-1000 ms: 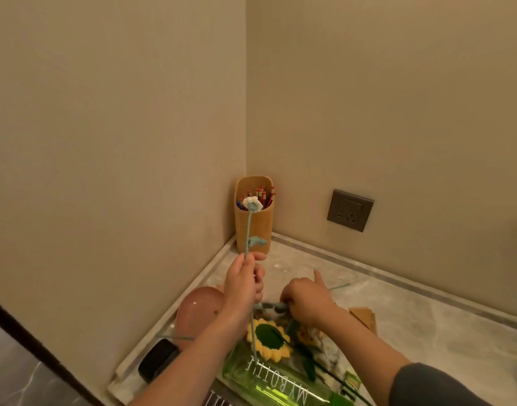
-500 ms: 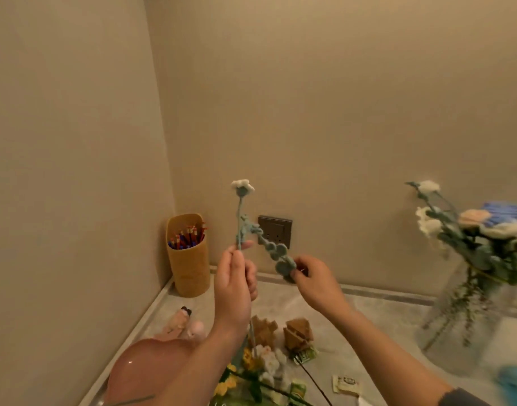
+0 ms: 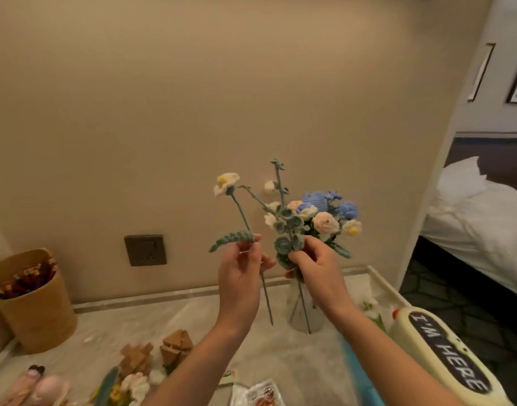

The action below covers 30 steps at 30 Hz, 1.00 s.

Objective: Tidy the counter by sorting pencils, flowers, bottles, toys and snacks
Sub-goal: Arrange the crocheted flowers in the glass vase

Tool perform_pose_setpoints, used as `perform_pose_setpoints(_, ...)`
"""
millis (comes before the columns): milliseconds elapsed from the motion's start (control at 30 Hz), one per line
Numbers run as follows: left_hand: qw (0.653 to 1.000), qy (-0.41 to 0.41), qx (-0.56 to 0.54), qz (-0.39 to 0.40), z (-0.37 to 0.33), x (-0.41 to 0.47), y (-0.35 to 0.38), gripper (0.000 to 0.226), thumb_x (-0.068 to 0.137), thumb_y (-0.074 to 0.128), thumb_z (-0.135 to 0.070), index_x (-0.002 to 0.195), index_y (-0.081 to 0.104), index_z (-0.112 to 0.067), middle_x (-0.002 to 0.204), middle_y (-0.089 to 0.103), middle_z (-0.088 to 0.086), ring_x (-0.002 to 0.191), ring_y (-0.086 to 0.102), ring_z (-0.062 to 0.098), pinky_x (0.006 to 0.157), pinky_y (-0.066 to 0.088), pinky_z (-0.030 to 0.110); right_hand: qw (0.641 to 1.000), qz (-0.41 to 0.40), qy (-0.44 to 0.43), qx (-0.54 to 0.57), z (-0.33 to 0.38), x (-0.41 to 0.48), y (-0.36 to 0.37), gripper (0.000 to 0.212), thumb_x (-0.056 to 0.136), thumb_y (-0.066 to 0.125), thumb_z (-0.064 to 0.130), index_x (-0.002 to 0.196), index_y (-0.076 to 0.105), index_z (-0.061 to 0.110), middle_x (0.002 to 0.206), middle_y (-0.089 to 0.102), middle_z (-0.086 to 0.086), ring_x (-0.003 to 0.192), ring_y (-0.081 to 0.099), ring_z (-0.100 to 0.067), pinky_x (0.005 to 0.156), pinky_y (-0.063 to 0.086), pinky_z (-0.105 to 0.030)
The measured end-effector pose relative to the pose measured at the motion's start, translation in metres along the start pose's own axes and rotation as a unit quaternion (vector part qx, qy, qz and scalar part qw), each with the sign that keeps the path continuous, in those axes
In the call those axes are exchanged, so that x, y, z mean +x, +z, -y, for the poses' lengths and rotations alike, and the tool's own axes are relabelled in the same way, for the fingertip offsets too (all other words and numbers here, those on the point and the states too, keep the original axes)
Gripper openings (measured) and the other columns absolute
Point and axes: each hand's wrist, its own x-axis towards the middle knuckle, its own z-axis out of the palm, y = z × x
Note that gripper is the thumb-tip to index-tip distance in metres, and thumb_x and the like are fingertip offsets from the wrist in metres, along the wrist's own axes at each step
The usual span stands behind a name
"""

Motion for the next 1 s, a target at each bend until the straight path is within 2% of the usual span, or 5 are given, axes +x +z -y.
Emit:
perform_pose_setpoints(333,0.991,0.101,0.083,-0.035,0.02,-0.018,0.081,0.032,0.082,0.063,-0.046,0.104,0.064,-0.023,0.094,0.068,-0.004,0.09,0.067,0.023,0.08,0.055,0.053,0.991,-0.093,-0.086,-0.05,0.005,0.015,-0.103,0.017,0.087,0.069,0.012,0.087,0.067,0.029,0.081,0.073,0.005,0.079,0.069,-0.016,0.073,0.057,-0.037)
perform_pose_setpoints(533,0.974,0.169,0.124,-0.081,0.017,-0.007,0.101,0.023,0.083,0.062,-0.044,0.098,0.064,-0.026,0.09,0.064,-0.015,0.083,0.066,0.018,0.075,0.057,0.045,0.969,-0.105,-0.204,-0.094,0.013,0.036,-0.119,0.024,0.089,0.067,0.014,0.089,0.061,0.037,0.081,0.067,0.019,0.077,0.063,-0.002,0.068,0.052,-0.021)
perform_pose_setpoints(700,0.956,0.223,0.158,-0.102,0.013,-0.001,0.114,0.012,0.084,0.062,-0.041,0.095,0.06,-0.046,0.091,0.065,-0.015,0.084,0.064,0.01,0.073,0.05,0.019,0.962,-0.099,-0.235,-0.103,0.012,0.051,-0.127,0.003,0.092,0.064,0.016,0.095,0.064,0.016,0.083,0.067,0.007,0.075,0.063,-0.008,0.067,0.055,-0.04)
perform_pose_setpoints(900,0.946,0.22,0.216,-0.097,0.025,0.003,0.121,0.02,0.083,0.066,-0.013,0.103,0.066,-0.013,0.096,0.067,0.011,0.089,0.064,0.029,0.078,0.054,0.047,0.962,-0.09,-0.246,-0.082,0.011,0.057,-0.134,0.008,0.092,0.063,0.015,0.099,0.065,0.017,0.088,0.068,0.008,0.079,0.064,-0.008,0.068,0.056,-0.041)
perform_pose_setpoints(1000,0.936,0.212,0.269,-0.08,0.035,-0.002,0.121,0.018,0.082,0.07,-0.007,0.099,0.068,-0.011,0.091,0.069,0.006,0.082,0.066,0.02,0.071,0.055,0.042,0.966,-0.09,-0.231,-0.077,0.008,0.059,-0.137,0.01,0.092,0.064,0.016,0.101,0.066,0.019,0.09,0.069,0.01,0.082,0.065,-0.007,0.071,0.057,-0.04)
